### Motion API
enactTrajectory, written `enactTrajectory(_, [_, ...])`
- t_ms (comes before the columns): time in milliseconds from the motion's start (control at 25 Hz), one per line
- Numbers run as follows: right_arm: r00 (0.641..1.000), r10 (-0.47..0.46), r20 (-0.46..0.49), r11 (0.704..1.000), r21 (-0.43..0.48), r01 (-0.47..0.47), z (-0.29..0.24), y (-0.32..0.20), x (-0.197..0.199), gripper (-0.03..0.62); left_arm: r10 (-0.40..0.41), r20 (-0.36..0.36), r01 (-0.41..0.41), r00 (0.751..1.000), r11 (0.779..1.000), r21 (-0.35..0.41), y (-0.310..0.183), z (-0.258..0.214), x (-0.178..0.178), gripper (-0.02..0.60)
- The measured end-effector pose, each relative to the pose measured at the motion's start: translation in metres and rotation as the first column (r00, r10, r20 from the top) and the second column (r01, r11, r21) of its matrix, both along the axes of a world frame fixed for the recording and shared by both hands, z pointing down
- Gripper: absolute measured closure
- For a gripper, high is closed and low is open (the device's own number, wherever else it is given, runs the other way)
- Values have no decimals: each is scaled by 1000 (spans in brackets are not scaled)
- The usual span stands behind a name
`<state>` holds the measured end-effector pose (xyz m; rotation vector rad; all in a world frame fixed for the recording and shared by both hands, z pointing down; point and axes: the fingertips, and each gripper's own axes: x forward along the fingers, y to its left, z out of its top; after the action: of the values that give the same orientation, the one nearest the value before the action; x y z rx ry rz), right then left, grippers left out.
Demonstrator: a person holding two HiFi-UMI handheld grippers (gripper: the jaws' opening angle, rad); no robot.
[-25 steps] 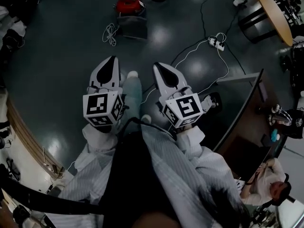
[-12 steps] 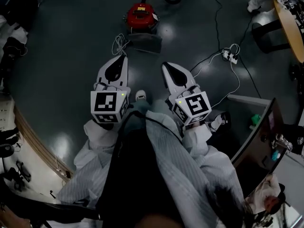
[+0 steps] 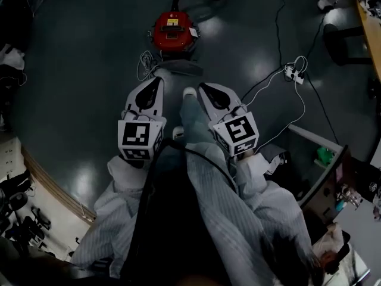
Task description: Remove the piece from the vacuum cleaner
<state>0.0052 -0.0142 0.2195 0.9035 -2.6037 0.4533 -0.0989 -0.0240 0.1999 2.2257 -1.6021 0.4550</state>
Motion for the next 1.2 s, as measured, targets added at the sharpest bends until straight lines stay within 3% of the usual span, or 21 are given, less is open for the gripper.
enactTrajectory(200, [992,-99,-78,991,-93,92,70,-74,-19,591,6,24,-3,1000,994,-110,-81,65,-15,578])
enactTrajectory(360, [975,-161,-153,977,-164,135,141,-116,-33,589,79,67,-63,995,976,-209,-118,136,-26,578])
enactTrajectory(560, [938,-225,-264,966,-189,178,259,-168,-43,586,225,94,-185,970,931,-313,-162,257,-28,577])
enactTrajectory(720, [898,-297,-325,941,-260,217,367,-166,-54,571,326,85,-274,942,888,-369,-174,348,-35,569])
enactTrajectory(840, [842,-378,-384,917,-277,286,433,-155,-61,507,407,101,-335,908,849,-410,-182,407,-35,473])
enactTrajectory(960, [757,-441,-483,898,-226,379,480,-148,-66,442,477,179,-377,861,833,-405,-200,445,-30,436])
enactTrajectory(1080, [685,-476,-551,871,-189,454,508,-138,-71,436,555,271,-421,786,802,-423,-203,475,-23,433])
enactTrajectory(1200, [656,-481,-581,864,-187,468,523,-145,-82,421,600,347,-444,721,784,-434,-209,496,-27,433])
